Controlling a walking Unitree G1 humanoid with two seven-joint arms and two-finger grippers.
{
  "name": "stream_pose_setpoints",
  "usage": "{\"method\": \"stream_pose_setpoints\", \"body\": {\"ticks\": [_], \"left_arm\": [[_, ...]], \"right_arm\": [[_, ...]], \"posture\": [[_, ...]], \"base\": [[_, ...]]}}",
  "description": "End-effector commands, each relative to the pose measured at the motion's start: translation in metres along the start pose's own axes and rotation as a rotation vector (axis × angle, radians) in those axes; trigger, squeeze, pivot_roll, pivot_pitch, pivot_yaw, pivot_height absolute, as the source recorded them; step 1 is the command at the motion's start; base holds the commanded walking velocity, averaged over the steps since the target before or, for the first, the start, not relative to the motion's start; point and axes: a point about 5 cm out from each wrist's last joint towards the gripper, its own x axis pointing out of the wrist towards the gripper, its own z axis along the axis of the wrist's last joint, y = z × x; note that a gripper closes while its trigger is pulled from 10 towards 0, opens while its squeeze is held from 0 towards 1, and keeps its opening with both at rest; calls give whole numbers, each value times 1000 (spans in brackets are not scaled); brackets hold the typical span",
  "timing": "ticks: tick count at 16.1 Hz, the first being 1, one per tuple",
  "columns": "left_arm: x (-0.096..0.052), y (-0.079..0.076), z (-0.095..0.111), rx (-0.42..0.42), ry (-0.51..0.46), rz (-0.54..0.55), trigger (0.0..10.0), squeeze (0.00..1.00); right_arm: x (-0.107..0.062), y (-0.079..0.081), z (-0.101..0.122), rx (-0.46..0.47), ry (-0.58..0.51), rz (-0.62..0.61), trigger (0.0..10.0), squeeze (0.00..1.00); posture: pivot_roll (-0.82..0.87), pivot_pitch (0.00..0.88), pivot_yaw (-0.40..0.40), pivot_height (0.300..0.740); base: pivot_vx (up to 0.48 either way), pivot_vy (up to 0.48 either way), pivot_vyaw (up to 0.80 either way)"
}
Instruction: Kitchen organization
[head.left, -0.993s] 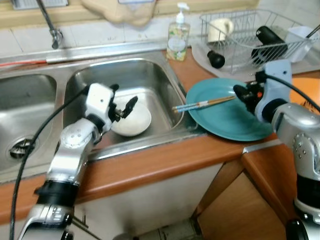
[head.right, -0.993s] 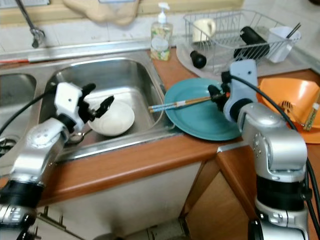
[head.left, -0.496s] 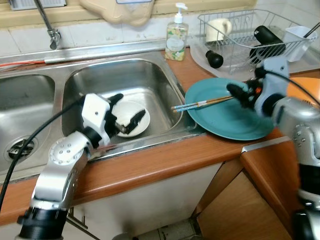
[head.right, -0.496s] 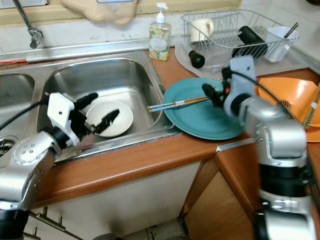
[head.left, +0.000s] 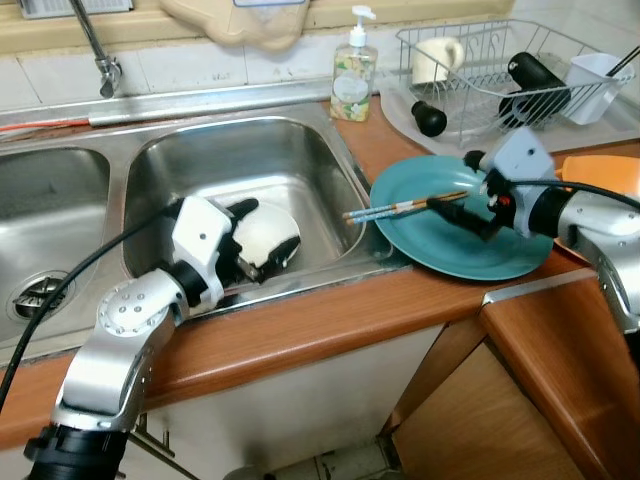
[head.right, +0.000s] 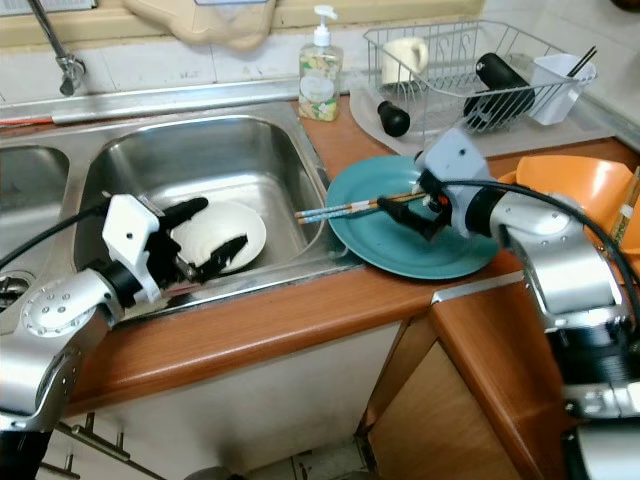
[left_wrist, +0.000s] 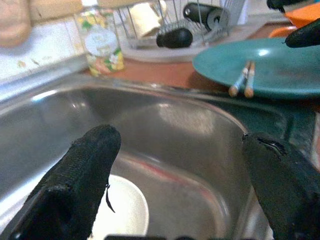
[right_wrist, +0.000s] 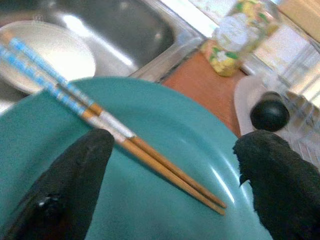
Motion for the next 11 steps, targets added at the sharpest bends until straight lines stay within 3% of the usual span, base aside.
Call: {"method": "stream_pose_setpoints", "body": {"ticks": [1, 2, 7, 10, 11], "left_arm": [[1, -2, 5, 14, -3, -19, 10000, 0], [1, -2, 5, 16, 1, -24, 10000, 0], [1, -5, 5, 18, 14, -39, 10000, 0], [3, -6, 7, 16, 10, -44, 10000, 0], [3, -6, 7, 16, 10, -45, 10000, 0]], "right_arm": [[2, -2, 1, -45, -1, 47, 10000, 212], [3, -3, -2, -61, 13, 83, 10000, 0], [16, -12, -10, -170, 93, 223, 10000, 0], [30, -11, -14, -144, 109, 271, 10000, 0], [33, -10, -17, -132, 116, 282, 9294, 0]], "posture": [[-72, 0, -12, 740], [-72, 0, -13, 740], [-75, 0, -19, 740], [-68, 0, -29, 740], [-66, 0, -30, 740]], "base": [[0, 0, 0], [0, 0, 0], [0, 0, 0], [0, 0, 0], [0, 0, 0]]}}
